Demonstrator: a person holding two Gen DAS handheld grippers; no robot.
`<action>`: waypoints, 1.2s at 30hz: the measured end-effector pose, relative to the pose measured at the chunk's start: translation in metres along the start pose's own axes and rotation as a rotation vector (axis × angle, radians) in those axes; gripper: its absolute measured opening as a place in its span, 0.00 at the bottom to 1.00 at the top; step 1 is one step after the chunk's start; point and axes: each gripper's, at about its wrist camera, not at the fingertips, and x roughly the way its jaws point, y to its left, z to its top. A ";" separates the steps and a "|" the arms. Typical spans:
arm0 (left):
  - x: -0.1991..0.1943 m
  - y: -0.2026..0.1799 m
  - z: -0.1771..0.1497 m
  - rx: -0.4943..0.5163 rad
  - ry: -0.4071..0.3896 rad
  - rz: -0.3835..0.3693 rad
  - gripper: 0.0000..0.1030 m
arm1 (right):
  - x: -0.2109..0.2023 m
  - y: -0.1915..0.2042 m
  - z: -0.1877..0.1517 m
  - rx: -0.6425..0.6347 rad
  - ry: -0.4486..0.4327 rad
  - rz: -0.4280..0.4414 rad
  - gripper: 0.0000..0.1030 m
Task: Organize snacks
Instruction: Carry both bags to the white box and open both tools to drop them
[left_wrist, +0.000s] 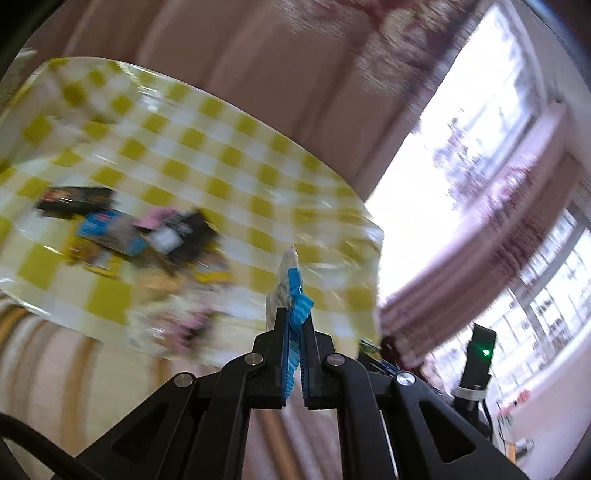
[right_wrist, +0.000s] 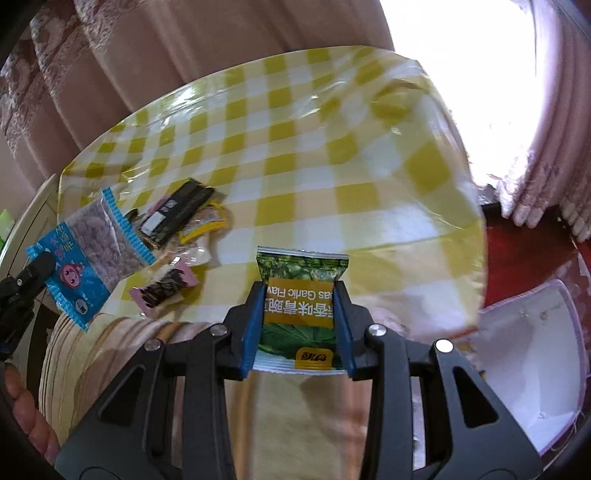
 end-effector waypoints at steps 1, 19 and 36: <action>0.006 -0.008 -0.004 0.009 0.017 -0.019 0.05 | -0.003 -0.007 -0.002 0.009 0.000 -0.009 0.39; 0.115 -0.138 -0.102 0.209 0.451 -0.308 0.05 | -0.046 -0.183 -0.074 0.270 0.105 -0.298 0.39; 0.143 -0.156 -0.122 0.245 0.595 -0.283 0.46 | -0.041 -0.214 -0.104 0.353 0.219 -0.365 0.63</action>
